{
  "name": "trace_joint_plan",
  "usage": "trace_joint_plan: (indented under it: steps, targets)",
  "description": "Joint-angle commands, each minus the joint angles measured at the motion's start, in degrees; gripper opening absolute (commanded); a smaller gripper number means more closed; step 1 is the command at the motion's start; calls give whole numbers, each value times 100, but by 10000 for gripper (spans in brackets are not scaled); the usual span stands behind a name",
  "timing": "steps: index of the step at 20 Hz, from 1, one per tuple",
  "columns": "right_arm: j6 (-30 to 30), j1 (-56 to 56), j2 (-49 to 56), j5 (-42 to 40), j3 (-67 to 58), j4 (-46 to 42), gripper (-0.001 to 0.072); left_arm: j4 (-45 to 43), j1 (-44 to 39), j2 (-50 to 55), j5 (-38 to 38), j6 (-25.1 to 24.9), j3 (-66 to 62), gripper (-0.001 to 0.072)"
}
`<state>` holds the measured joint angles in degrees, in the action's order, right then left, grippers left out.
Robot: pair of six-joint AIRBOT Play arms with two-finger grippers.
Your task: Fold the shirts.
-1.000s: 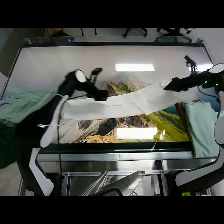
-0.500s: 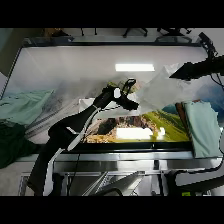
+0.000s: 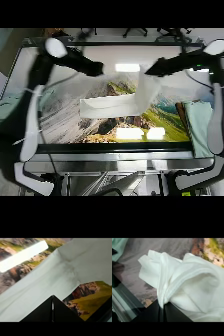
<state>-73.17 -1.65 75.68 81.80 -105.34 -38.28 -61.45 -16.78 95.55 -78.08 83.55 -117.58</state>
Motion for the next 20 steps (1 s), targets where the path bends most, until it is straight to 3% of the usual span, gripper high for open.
trace_joint_plan:
  steps: [1, 3, 5, 7, 8, 11, 14, 18, 19, 20]
  targets:
    - [-216, -1596, 612, -1624, -7, 28, 18, 4, 1108, -1377, -422, -17, 238, 14]
    - [-203, -2524, 1163, -2763, -9, 295, 19, 4, 1515, -1926, -254, -17, 669, 14]
    - [278, -3407, 1808, -4011, -7, 352, 46, 7, 1725, -2334, -107, -177, 1200, 14]
    - [824, -4151, 2516, -5213, -11, 455, 339, 11, 1764, -2658, 118, -385, 1803, 14]
    - [866, -4330, 2708, -5423, -13, 498, 418, 13, 1764, -2789, 210, -437, 2087, 14]
    - [1235, -4227, 2643, -4760, -13, 448, 468, 15, 1764, -3123, 570, -645, 2767, 14]
    - [1233, -3390, 2052, -3587, -13, 289, 464, 11, 1764, -3318, 734, -750, 3091, 14]
    - [800, -1751, 1346, -2138, -11, 188, 467, 15, 1764, -3357, 710, -748, 3095, 14]
    - [590, -1316, 1303, -1738, -11, 140, 484, 17, 1764, -3355, 702, -745, 3095, 14]
    - [345, -968, 1322, -1342, 15, -2, 594, 22, 1764, -3357, 695, -745, 3095, 14]
